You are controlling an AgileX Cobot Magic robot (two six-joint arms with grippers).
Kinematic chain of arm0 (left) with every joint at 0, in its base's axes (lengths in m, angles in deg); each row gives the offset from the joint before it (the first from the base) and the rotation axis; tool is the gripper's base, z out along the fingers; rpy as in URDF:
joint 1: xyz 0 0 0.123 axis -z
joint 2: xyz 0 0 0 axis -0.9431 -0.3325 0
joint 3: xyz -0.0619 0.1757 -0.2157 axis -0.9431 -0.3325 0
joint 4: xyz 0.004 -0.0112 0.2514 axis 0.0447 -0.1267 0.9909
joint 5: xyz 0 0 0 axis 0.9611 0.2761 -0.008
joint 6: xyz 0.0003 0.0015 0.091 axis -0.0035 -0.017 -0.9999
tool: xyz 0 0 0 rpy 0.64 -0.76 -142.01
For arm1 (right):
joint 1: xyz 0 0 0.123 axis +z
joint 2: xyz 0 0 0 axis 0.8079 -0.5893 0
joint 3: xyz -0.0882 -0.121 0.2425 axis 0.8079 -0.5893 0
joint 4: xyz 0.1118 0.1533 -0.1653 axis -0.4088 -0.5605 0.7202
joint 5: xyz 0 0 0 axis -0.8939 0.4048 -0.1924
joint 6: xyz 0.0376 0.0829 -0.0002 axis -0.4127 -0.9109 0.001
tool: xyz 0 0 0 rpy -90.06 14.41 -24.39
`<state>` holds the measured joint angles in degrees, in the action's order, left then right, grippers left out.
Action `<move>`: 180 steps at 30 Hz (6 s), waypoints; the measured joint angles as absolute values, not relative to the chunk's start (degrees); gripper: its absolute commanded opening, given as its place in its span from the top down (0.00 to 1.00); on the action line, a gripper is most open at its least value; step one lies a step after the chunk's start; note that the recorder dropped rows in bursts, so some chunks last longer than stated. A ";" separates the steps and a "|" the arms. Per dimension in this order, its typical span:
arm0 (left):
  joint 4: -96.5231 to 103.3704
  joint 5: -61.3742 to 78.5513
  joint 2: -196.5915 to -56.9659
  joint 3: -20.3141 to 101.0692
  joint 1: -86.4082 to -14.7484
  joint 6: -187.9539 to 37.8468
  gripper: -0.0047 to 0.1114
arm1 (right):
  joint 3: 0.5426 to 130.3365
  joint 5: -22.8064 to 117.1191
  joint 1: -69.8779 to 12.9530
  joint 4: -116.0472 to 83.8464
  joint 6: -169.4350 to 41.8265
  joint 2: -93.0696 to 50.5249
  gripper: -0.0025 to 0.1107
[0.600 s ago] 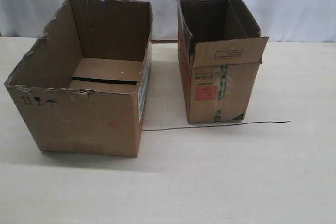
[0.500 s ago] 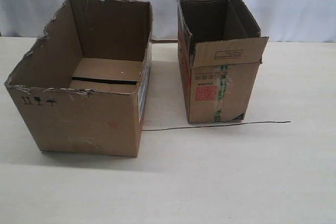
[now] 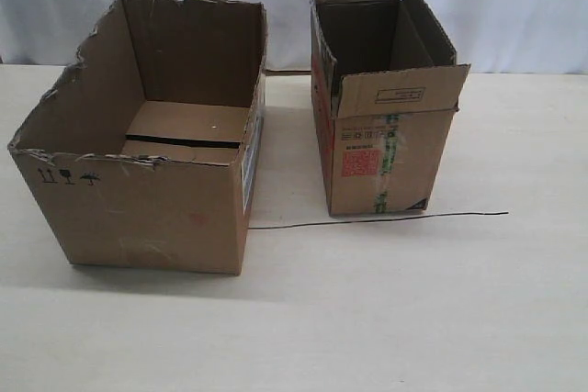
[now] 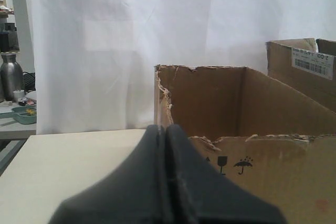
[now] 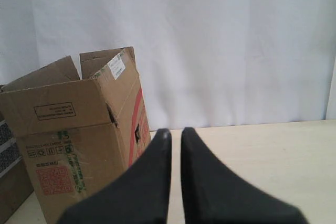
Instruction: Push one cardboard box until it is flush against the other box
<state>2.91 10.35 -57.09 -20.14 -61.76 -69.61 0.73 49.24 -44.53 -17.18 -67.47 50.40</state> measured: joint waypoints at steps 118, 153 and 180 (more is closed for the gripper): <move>-42.62 -12.09 -126.16 -6.83 -34.65 -97.18 0.96 | 0.73 49.24 -44.53 -17.18 -67.47 50.40 0.93; -24.25 -19.32 -143.26 4.06 -34.53 -81.61 0.96 | 0.73 49.24 -44.53 -17.18 -67.47 50.40 0.93; -24.25 -28.25 -147.23 4.11 -34.53 -81.61 0.96 | 0.73 49.24 -44.53 -17.18 -67.47 50.40 0.93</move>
